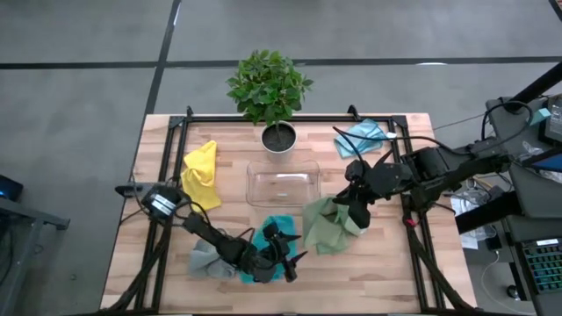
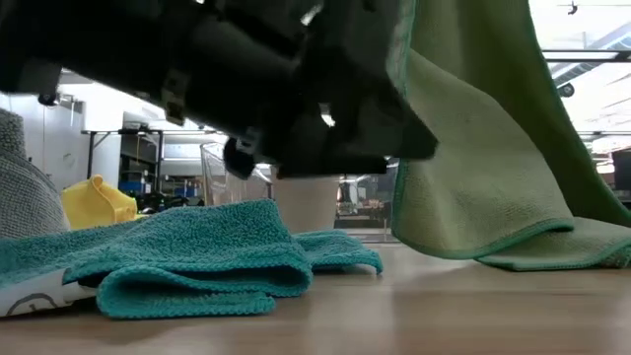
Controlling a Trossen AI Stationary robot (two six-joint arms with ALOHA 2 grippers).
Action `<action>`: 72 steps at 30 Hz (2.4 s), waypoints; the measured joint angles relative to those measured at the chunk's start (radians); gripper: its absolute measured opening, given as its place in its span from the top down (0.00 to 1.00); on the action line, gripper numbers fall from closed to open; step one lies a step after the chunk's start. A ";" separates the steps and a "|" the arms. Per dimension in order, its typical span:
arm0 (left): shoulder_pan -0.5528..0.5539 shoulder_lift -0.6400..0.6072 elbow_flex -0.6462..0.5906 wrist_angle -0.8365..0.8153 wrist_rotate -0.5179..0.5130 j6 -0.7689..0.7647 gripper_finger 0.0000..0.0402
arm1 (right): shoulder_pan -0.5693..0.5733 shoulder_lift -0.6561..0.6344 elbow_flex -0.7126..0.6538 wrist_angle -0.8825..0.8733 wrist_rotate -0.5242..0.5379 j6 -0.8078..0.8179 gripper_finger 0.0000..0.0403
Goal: Fold microfiber towels
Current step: Fold the green microfiber cloth
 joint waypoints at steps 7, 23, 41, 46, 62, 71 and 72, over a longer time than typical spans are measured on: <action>0.018 0.033 0.029 -0.002 0.052 0.016 0.57 | 0.010 0.000 0.000 0.000 0.000 -0.001 0.98; 0.020 -0.087 0.017 -0.098 0.116 0.069 1.00 | 0.083 -0.012 -0.001 -0.013 -0.024 -0.018 0.98; 0.046 -0.753 0.116 -0.751 0.664 0.166 1.00 | 0.268 -0.019 0.232 -0.318 -0.081 -0.024 0.98; 0.090 -0.840 0.116 -0.792 0.712 0.169 1.00 | 0.267 -0.019 0.312 -0.444 -0.007 -0.091 0.98; 0.372 -0.867 0.150 -0.898 1.023 0.167 1.00 | 0.267 -0.020 0.351 -0.688 0.177 -0.113 0.98; 0.373 -0.825 0.164 -0.888 1.031 0.191 1.00 | 0.267 -0.020 0.416 -0.687 0.183 -0.183 0.98; 0.373 -0.819 0.165 -0.888 1.031 0.192 1.00 | 0.267 -0.020 0.417 -0.686 0.183 -0.183 0.98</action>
